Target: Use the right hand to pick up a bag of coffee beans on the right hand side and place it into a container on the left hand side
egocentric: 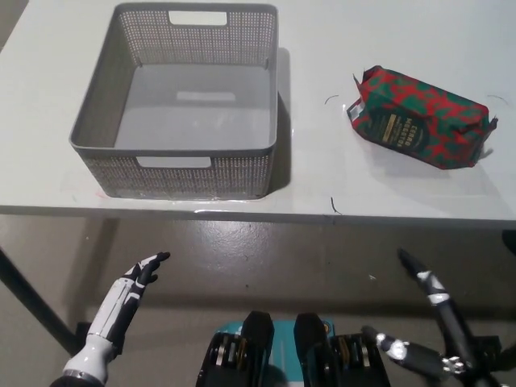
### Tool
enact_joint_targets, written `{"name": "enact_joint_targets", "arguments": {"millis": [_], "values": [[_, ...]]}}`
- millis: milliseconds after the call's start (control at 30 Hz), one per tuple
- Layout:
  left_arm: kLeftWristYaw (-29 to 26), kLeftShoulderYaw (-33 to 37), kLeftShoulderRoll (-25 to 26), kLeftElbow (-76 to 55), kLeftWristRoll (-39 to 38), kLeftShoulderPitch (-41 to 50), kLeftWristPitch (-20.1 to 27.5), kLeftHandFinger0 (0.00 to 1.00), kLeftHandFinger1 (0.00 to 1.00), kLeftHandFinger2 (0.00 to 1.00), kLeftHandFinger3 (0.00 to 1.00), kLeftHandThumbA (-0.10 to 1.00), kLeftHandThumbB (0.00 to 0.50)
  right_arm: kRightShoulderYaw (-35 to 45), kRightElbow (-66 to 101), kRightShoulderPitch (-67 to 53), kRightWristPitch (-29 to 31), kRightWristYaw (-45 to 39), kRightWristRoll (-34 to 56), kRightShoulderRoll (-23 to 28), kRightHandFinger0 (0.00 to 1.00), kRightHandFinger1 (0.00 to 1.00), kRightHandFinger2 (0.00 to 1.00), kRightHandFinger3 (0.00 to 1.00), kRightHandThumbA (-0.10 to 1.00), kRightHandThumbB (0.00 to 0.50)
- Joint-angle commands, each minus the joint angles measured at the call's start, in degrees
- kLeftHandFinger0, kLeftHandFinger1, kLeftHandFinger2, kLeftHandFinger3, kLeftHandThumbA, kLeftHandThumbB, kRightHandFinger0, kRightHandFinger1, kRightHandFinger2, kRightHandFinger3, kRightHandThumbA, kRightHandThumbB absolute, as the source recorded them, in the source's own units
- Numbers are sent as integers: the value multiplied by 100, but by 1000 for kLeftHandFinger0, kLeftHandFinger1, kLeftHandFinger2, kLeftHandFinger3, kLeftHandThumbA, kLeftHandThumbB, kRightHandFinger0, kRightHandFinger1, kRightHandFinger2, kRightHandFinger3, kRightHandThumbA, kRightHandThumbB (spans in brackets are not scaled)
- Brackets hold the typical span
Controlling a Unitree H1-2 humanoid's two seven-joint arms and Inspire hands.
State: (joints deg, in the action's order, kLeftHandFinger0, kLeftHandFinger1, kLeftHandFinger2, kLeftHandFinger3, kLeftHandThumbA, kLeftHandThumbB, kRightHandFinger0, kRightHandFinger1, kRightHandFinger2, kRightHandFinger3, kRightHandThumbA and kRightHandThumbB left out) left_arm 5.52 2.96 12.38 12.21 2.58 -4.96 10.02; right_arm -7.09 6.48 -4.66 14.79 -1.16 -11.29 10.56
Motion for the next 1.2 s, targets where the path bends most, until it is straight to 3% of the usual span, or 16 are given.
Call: {"name": "enact_joint_targets", "arguments": {"millis": [0,67,133,233,267,433,633,800,1167], "values": [[74,-124,146,-166,-82,-97,219,1000,1000,1000,1000,1000,201,361,682,162,-137,-18,195,196,1000,1000,1000,1000,912,205],[116,-151,190,-199,-111,-65,211,1000,1000,1000,1000,1000,211,600,831,319,-95,57,269,251,1000,1000,1000,1000,934,221],[119,-168,191,-168,-113,-93,236,1000,1000,1000,1000,1000,207,761,935,533,-191,-3,374,365,1000,1000,1000,1000,921,206],[116,-172,200,-159,-79,-80,238,1000,1000,1000,1000,1000,219,988,1230,1022,-834,-257,435,725,1000,1000,1000,1000,929,233],[125,-177,194,-136,-97,-86,249,1000,1000,1000,1000,1000,219,1003,1316,1206,-1115,-375,140,915,1000,1000,1000,1000,1000,274],[133,-160,149,-135,-93,0,241,1000,1000,1000,1000,1000,214,941,1572,2449,-2471,-1164,-281,2031,1000,1000,1000,1000,979,429],[114,-152,156,-128,-43,100,333,1000,1000,1000,1000,1000,199,208,982,4288,-3465,-2255,-1097,3058,1000,1000,1000,1000,1000,476],[108,-155,117,-278,-64,333,231,1000,1000,1000,1000,1000,196,-507,-140,5535,-3627,-2738,-1374,3169,1000,1000,1000,1000,1000,500],[101,-146,78,-240,-60,457,293,1000,1000,1000,1000,1000,162,-1620,-2783,7348,-3523,-2905,-1753,2562,1000,1000,1000,1000,1000,500]]}}
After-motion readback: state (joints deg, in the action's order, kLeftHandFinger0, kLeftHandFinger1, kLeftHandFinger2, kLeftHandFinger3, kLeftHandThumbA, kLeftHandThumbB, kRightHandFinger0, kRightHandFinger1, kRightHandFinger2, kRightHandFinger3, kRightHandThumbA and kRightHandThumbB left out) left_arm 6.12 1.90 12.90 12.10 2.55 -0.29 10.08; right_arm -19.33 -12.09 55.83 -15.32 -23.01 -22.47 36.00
